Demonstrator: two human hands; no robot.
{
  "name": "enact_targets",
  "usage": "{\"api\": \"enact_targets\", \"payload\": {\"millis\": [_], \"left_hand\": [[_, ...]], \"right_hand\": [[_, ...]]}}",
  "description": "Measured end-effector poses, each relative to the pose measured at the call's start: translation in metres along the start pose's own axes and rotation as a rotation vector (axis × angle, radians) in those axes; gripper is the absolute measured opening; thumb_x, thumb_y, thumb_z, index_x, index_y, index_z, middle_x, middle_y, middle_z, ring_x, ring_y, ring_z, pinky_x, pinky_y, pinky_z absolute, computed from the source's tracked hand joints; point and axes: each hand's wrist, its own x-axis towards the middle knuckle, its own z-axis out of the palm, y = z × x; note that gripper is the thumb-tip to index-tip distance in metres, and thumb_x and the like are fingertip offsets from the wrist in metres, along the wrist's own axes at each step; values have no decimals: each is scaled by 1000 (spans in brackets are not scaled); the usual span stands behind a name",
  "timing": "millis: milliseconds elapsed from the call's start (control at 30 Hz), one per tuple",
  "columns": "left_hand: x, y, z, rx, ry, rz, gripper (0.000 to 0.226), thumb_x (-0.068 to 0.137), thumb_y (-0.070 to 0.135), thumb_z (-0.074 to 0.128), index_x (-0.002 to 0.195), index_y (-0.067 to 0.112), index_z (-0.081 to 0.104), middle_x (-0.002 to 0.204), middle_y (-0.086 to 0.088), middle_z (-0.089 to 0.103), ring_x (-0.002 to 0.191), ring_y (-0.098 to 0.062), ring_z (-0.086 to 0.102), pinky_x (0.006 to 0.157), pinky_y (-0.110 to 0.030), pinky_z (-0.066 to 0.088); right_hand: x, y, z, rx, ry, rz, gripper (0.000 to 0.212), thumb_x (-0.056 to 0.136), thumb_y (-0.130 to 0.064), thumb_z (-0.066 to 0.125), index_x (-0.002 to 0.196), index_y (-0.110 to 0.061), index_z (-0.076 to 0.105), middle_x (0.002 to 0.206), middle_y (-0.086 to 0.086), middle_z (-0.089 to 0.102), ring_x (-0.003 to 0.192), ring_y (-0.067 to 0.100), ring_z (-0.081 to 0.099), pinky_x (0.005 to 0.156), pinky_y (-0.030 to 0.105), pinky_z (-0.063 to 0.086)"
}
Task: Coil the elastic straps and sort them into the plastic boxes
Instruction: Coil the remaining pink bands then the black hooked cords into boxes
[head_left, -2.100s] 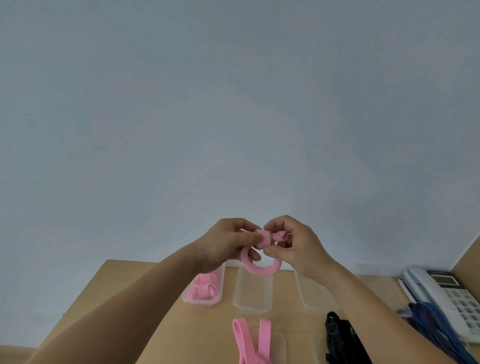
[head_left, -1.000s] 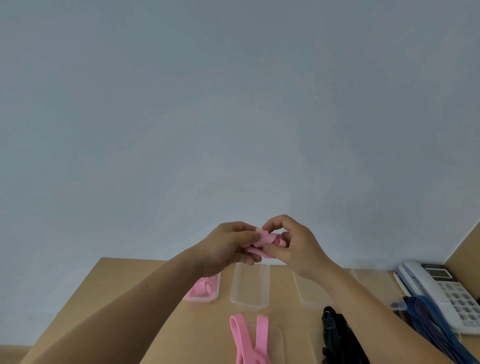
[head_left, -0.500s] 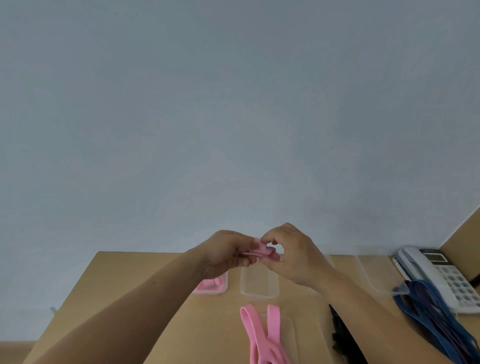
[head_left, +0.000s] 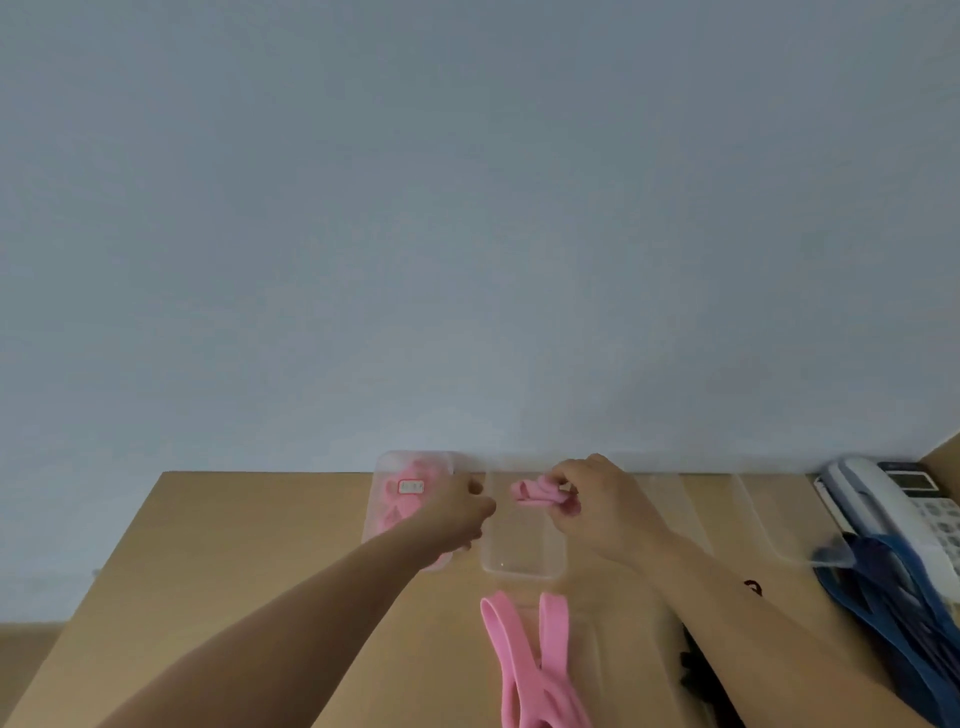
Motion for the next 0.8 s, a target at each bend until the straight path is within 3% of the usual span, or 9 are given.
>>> {"api": "enact_targets", "payload": {"millis": [100,200,267,333,433,533,600,700,800], "left_hand": [[31,-10,16,136,63,-55,44,92,15,53,136,9,49,123,-10,60,98,-27,62,69,-30,47],[57,-15,27,303,120,-70,55,92,17,51,145,8,41,127,-12,61,103,-25,60,74,-28,44],[70,-16,33,394,134,-65,45,92,19,49,135,8,50,124,-11,63,100,-25,60,72,-28,42],[77,-17,39,436,147,-47,22,94,21,47,110,12,58,114,-12,66,91,-26,60,67,-29,39],[82,-20,45,409,170,-49,3,91,17,46,88,18,47,99,-9,65,81,-26,62,65,-30,42],[80,-18,45,362,157,-40,12,86,15,48,80,24,42,84,0,55,81,-31,69,64,-32,48],[78,-16,44,358,148,-37,13,84,16,49,79,25,41,79,4,52,79,-30,70,61,-32,49],[75,-16,42,404,161,10,22,81,11,50,70,26,38,70,10,48,65,-22,63,48,-25,41],[74,-14,40,435,172,77,27,79,8,50,65,27,36,64,12,45,53,-5,47,41,-13,28]], "right_hand": [[23,28,26,-13,-80,-28,22,79,-17,65,101,-19,68,89,-13,64,87,12,50,68,24,40],[47,49,49,-27,-136,-100,23,83,-19,63,105,-17,68,96,-5,68,94,17,53,70,28,44],[60,56,61,-42,-165,-137,19,84,-22,61,102,-18,66,94,-5,66,95,17,52,70,30,45],[71,61,71,-75,-212,-159,16,85,-23,59,100,-19,63,96,-3,64,98,18,50,73,33,46],[78,69,84,-147,-277,-175,17,87,-22,55,103,-18,62,105,0,63,107,20,49,83,36,47],[75,73,93,-228,-291,-212,16,85,-18,56,98,-15,64,104,6,63,106,26,53,82,39,47],[73,69,95,-290,-286,-232,13,76,-14,67,88,-13,65,93,8,65,94,30,59,74,40,50],[73,61,93,-353,-221,-277,33,47,-17,87,69,-18,62,68,4,60,66,25,59,57,31,48],[72,59,93,-410,-156,-309,38,40,-18,88,68,-20,62,64,2,57,63,25,56,58,32,46]]}}
